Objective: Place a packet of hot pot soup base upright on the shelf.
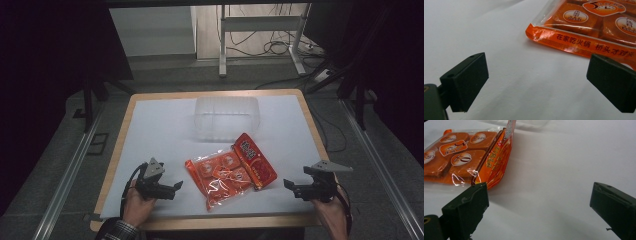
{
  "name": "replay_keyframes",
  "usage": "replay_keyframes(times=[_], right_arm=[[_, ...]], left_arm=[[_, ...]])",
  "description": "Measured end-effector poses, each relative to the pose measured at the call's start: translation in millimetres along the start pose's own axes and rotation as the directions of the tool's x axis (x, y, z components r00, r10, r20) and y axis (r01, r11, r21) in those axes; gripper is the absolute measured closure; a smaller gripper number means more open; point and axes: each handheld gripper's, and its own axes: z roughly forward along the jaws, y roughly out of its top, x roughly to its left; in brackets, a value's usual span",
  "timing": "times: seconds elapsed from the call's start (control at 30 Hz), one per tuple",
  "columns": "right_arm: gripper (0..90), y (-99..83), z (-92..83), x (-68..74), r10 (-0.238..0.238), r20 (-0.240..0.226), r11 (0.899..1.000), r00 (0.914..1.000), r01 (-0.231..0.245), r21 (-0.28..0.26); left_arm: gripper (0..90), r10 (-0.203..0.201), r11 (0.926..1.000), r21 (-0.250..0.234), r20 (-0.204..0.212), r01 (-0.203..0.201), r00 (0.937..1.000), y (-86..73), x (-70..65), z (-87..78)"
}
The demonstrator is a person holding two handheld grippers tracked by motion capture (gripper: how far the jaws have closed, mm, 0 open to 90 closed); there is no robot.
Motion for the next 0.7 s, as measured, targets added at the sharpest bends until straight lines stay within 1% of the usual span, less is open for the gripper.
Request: replay_keyframes(times=[0.1, 0.27, 0.37, 0.47, 0.57, 0.6, 0.7], right_arm=[[2.0, -0.2, 0.3, -0.2, 0.005, -0.001, 1.0, 1.0, -0.005, 0.002], [2.1, 0.4, 1.3, 1.1, 0.0, -0.002, 1.0, 1.0, 0.0, 0.01], [2.7, 2.6, 2.7, 3.2, -0.008, -0.006, 0.999, 0.9999, 0.008, 0.034], [3.3, 5.5, 3.6, 6.1, -0.018, -0.007, 0.999, 0.9998, 0.018, 0.041], [3.3, 7.7, 5.0, 7.5, -0.027, -0.012, 0.999, 0.9996, 0.027, 0.035], [3.3, 8.2, 5.5, 7.9, -0.025, -0.014, 0.999, 0.9996, 0.026, 0.033], [3.1, 10.8, 7.7, 9.7, -0.029, -0.021, 0.999, 0.9994, 0.03, 0.032]], left_arm=[[4.1, -0.002, 1.0, -0.002, -0.001, 0.002, 1.0, 0.1, 0.2, -0.3], [4.2, 0.019, 0.9997, 0.015, -0.021, -0.019, 0.9996, 0.7, -2.4, 1.0], [4.3, 0.029, 0.9994, 0.017, -0.024, -0.028, 0.9993, 1.2, -3.7, 1.5], [4.2, 0.034, 0.9993, 0.018, -0.02, -0.034, 0.9992, 1.4, -4.5, 2.0], [3.8, 0.043, 0.9989, 0.017, -0.009, -0.043, 0.999, 1.4, -5.4, 3.4], [3.6, 0.052, 0.9985, 0.016, -0.005, -0.052, 0.9986, 1.5, -5.6, 3.7], [3.1, 0.062, 0.998, 0.01, 0.002, -0.062, 0.9981, 1.6, -6.0, 4.7]])
